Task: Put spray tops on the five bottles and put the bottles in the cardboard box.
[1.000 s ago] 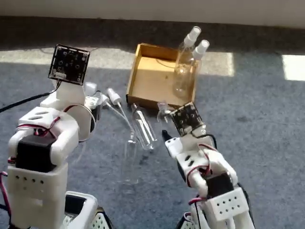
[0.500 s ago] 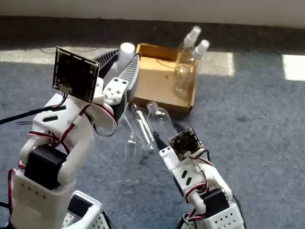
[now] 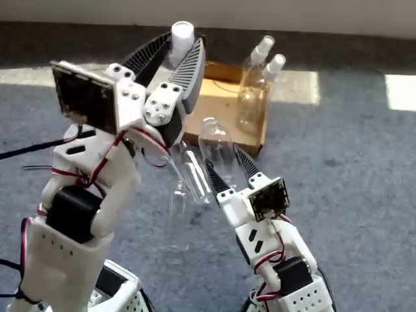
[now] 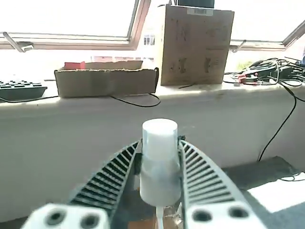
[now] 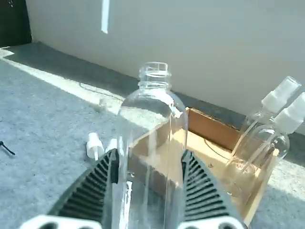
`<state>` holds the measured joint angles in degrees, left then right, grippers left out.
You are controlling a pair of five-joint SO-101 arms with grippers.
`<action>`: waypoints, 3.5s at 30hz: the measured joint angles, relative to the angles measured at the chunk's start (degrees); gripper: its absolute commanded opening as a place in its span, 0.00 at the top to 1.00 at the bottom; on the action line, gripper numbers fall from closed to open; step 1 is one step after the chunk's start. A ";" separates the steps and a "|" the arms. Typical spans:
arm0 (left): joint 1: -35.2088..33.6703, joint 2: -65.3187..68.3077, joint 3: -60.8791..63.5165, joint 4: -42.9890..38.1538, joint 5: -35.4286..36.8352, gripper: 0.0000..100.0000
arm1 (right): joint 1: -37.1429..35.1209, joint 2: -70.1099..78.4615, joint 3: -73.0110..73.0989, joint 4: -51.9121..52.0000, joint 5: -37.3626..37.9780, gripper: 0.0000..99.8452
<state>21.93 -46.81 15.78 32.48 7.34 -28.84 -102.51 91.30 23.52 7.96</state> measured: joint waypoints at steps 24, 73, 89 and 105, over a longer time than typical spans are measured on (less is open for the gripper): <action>4.92 14.42 -11.52 8.97 4.40 0.99 | -0.44 0.00 0.00 -0.26 -0.53 1.00; -15.12 14.59 -12.48 31.56 2.29 0.99 | 29.71 0.70 -4.22 2.64 0.88 1.00; -15.12 14.59 9.93 32.70 0.00 0.99 | 46.77 62.59 -41.67 11.87 5.54 1.00; -15.30 14.59 19.08 28.31 -1.32 0.99 | 54.68 103.47 -54.24 -4.04 18.37 0.99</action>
<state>6.64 -32.22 34.86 60.79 6.02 25.85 0.97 37.05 19.47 26.33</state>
